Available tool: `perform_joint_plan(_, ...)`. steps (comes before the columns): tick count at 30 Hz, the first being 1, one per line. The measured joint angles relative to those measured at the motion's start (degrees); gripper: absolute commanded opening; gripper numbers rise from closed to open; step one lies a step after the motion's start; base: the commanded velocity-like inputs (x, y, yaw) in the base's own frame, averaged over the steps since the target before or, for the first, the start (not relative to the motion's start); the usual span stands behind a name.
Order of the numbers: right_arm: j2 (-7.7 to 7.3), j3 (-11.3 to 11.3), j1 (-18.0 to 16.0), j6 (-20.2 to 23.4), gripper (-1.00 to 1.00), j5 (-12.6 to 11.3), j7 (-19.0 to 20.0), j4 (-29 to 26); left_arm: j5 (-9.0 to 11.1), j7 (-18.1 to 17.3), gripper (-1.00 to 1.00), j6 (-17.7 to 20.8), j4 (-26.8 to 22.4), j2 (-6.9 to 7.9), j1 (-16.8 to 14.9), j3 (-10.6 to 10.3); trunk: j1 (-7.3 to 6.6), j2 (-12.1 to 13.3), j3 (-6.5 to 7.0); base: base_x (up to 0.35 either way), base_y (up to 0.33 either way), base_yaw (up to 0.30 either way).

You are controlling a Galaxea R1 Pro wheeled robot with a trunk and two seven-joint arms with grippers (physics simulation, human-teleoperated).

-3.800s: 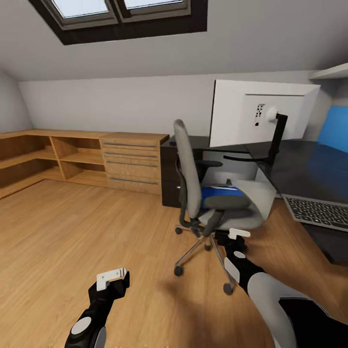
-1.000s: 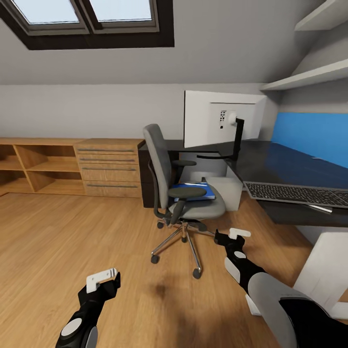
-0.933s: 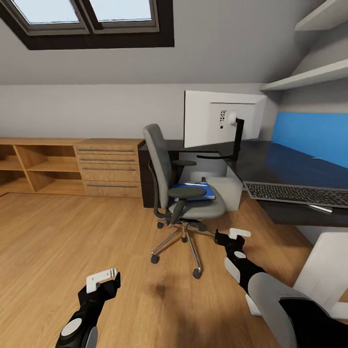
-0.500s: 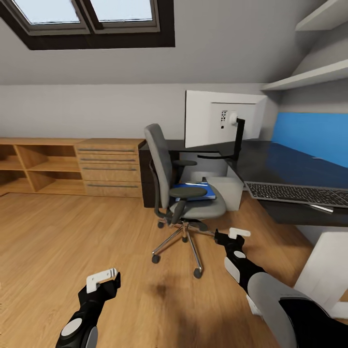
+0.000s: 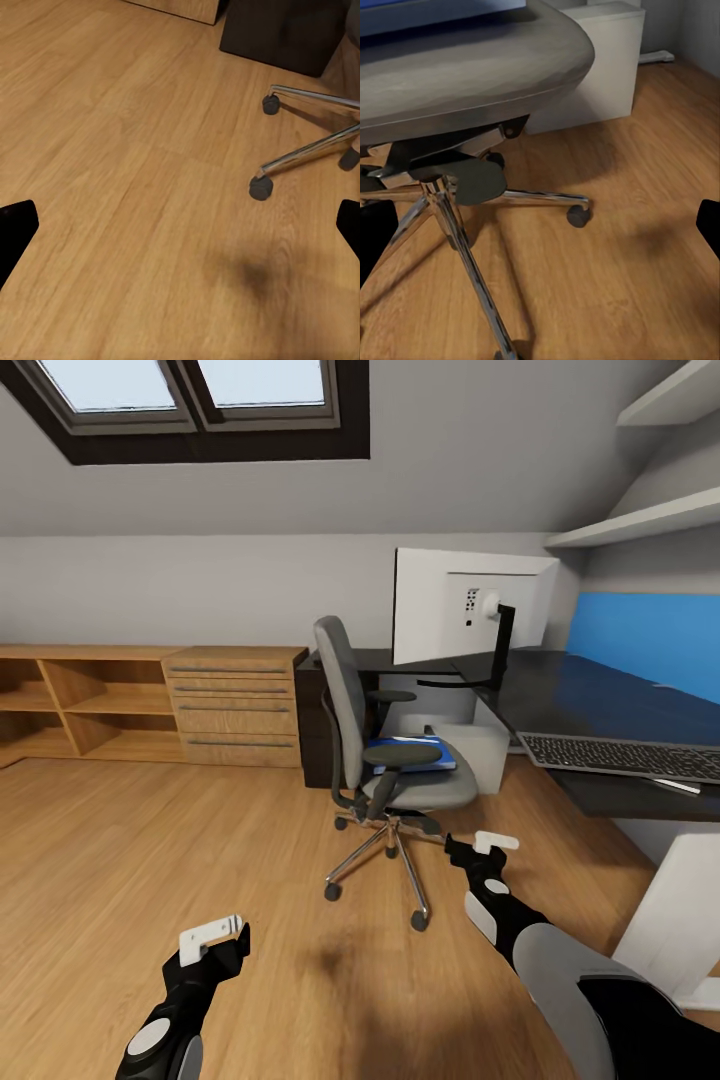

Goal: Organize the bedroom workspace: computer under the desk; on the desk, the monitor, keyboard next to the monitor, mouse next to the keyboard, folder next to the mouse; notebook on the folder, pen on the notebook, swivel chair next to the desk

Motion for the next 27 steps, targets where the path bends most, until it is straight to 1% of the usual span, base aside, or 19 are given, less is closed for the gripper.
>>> perform_joint_plan(10,-0.09,-0.03,0.00,-0.01,1.00,-0.02,0.01,0.17,-0.06,0.03,1.00,0.00,-0.14,-0.01,0.00,-0.07,0.00,0.00,0.00,0.000,0.000,0.000)
perform_joint_plan(14,-0.10,-0.08,0.00,0.10,1.00,-0.08,-0.04,0.18,-0.06,0.01,1.00,0.19,-0.63,-0.02,0.00,-0.61,0.00,0.00,0.00,0.000,0.000,0.000)
perform_joint_plan(18,-0.24,-0.71,0.00,0.36,1.00,-0.49,-0.06,0.17,-0.07,0.00,1.00,1.96,-2.11,0.01,0.00,-1.15,0.00,0.00,0.00,0.000,0.000,0.000)
perform_joint_plan(20,-0.40,-1.75,0.00,0.52,1.00,-1.56,-0.01,0.17,-0.07,-0.01,1.00,3.30,-2.70,0.03,0.00,-1.21,0.00,0.00,0.00,0.000,0.000,0.000)
perform_joint_plan(22,-0.62,-3.30,0.00,0.64,1.00,-3.40,0.05,0.12,-0.05,-0.03,1.00,4.74,-3.09,0.04,0.00,-1.28,0.00,0.00,0.00,0.000,0.000,0.000)
perform_joint_plan(25,-0.96,-6.10,0.00,0.75,1.00,-6.53,0.55,0.03,-0.06,-0.03,1.00,6.56,-3.43,0.05,0.00,-1.32,0.00,0.00,0.00,0.000,0.000,0.000)
perform_joint_plan(26,-1.22,-7.40,0.00,0.93,1.00,-8.69,1.06,-0.02,-0.05,-0.03,1.00,7.35,-3.56,0.06,0.00,-1.30,0.00,0.00,0.00,0.000,0.000,0.000)
perform_joint_plan(27,-1.41,-7.94,0.00,1.14,1.00,-9.66,1.38,-0.05,-0.05,-0.03,1.00,7.65,-3.60,0.06,0.00,-1.29,0.00,0.00,0.00,0.000,0.000,0.000)
